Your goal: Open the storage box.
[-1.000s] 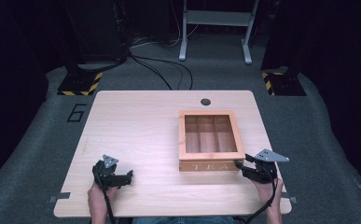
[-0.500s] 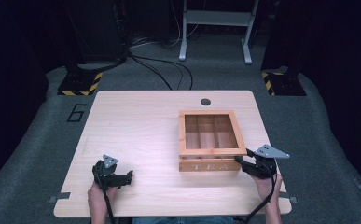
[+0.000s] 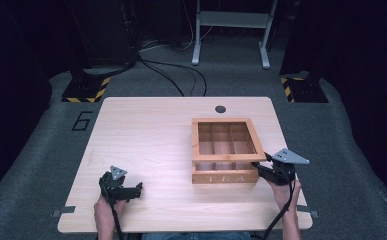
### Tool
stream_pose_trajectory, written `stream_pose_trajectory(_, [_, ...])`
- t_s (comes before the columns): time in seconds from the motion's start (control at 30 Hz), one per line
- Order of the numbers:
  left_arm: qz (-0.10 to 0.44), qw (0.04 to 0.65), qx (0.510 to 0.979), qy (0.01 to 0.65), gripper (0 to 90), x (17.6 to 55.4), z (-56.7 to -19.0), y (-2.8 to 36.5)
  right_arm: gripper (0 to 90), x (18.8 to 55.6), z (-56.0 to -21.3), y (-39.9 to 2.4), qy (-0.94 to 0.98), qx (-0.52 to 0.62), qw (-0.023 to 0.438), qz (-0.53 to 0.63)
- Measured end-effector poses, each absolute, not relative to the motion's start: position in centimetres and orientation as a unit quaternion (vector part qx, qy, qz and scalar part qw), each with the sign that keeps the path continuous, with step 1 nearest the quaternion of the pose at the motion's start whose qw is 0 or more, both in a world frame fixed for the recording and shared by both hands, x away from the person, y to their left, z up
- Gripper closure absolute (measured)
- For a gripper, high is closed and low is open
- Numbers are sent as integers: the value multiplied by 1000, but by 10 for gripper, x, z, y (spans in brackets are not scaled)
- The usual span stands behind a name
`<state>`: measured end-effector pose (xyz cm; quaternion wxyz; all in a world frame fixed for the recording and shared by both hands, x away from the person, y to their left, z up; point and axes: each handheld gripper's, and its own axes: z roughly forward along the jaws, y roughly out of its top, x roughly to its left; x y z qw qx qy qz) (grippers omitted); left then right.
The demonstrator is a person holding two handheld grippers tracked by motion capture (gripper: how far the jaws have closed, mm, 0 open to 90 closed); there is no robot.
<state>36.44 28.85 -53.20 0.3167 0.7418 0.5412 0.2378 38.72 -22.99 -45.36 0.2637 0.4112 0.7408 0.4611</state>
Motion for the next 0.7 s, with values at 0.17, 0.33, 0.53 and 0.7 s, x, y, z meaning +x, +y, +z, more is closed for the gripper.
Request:
stream_pose_trajectory(0.17, [238, 316, 742, 541, 5, 364, -532, 288, 509, 391, -449, -230, 731, 421, 267, 465])
stream_pose_trajectory(0.33, [237, 316, 742, 542, 4, 364, -532, 288, 523, 397, -446, -231, 728, 423, 268, 468])
stream_pose_trajectory(0.53, [237, 316, 742, 542, 5, 364, -532, 288, 531, 401, -445, -230, 719, 431, 281, 467])
stream_pose_trajectory(0.7, [238, 315, 742, 541, 4, 364, -532, 288, 543, 402, -438, -229, 710, 426, 298, 475])
